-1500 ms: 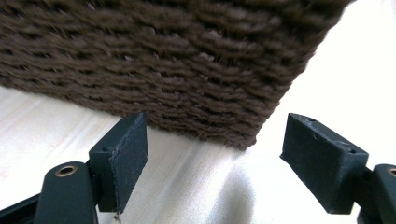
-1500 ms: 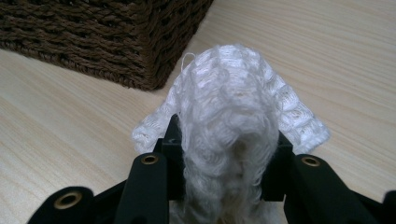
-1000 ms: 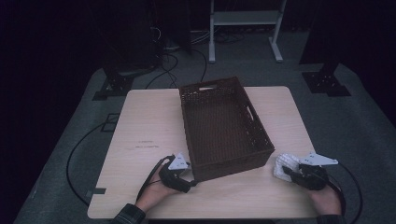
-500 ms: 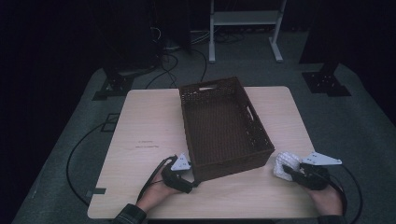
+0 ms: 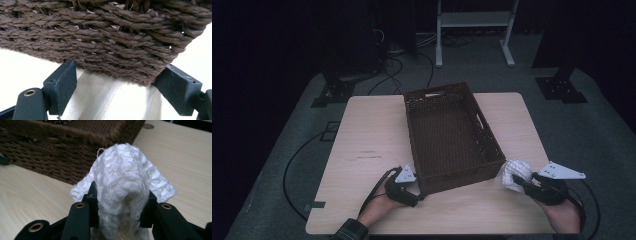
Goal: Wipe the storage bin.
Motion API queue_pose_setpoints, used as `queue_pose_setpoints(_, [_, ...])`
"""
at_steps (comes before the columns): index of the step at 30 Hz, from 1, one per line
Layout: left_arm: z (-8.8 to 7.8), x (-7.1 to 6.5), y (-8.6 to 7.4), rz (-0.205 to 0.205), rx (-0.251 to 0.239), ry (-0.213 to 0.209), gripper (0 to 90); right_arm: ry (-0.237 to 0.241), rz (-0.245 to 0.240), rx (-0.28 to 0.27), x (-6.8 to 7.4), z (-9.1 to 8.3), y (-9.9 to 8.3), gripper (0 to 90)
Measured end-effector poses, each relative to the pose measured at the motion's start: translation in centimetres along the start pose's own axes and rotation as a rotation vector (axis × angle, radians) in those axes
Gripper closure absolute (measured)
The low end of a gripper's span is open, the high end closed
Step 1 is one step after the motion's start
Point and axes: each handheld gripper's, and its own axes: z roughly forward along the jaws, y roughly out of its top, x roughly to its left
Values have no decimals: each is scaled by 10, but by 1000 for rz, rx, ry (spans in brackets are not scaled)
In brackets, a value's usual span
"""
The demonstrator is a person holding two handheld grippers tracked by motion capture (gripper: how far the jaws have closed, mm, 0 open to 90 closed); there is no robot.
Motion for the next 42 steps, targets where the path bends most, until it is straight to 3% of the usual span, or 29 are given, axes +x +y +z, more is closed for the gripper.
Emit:
queue_pose_setpoints(11, [0, 0, 0, -1, -1, 0, 186, 31, -45, -59, 14, -10, 14, 620])
queue_pose_setpoints(18, [0, 0, 0, -1, -1, 1, 187, 50, -40, -35, 14, 3, 10, 620])
queue_pose_setpoints(36, [0, -1, 1, -2, 2, 6, 187, 57, -38, -11, 15, 12, 2, 622])
queue_pose_setpoints(42, [0, -1, 1, -3, 1, 6, 186, 61, -55, 43, 17, 21, -3, 622])
